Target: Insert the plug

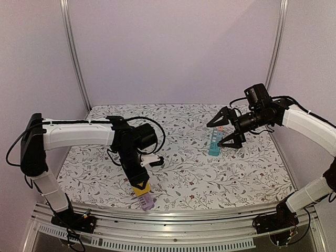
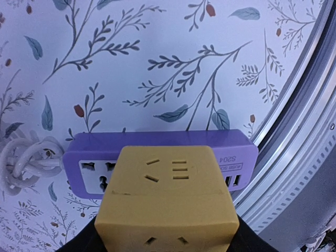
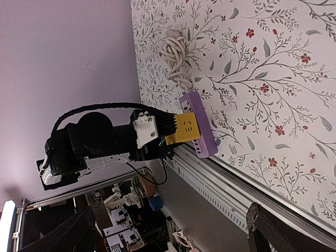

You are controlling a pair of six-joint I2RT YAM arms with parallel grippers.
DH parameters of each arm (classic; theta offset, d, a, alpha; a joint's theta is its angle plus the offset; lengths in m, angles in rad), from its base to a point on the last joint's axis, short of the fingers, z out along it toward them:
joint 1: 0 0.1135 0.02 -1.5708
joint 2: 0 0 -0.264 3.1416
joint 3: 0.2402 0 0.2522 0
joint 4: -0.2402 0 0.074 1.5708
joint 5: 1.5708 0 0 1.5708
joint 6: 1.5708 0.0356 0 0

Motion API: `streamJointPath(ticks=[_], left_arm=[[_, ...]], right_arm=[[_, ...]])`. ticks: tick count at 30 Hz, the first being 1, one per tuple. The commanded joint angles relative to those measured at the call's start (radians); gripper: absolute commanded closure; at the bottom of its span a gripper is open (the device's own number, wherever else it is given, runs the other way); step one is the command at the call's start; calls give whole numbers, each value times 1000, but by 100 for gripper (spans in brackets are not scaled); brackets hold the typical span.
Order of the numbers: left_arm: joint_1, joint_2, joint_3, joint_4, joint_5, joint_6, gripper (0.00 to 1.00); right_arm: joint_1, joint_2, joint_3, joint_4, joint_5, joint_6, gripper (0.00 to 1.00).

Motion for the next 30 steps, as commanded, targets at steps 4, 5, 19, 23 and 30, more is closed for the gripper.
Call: streamJointPath(ticks=[4,5,19,23,30], left_arm=[[-20,16,-4,24,-54,-30,100],[-23,17,-1,27,-56,-31,100],[-53,19,-14,49,-99,-29,100],[-52,24,-2,69,-166,-36,100],[-6,82,67,83,-271,-14,100]], right_arm=[[3,-14,-11,3,10,4,1],[2,-14,-12,2,11,4,1],[2,-9,-18,2,17,0,1],[3,1,-14,0,17,-2,1],[3,30,16,-10,14,-8,1]])
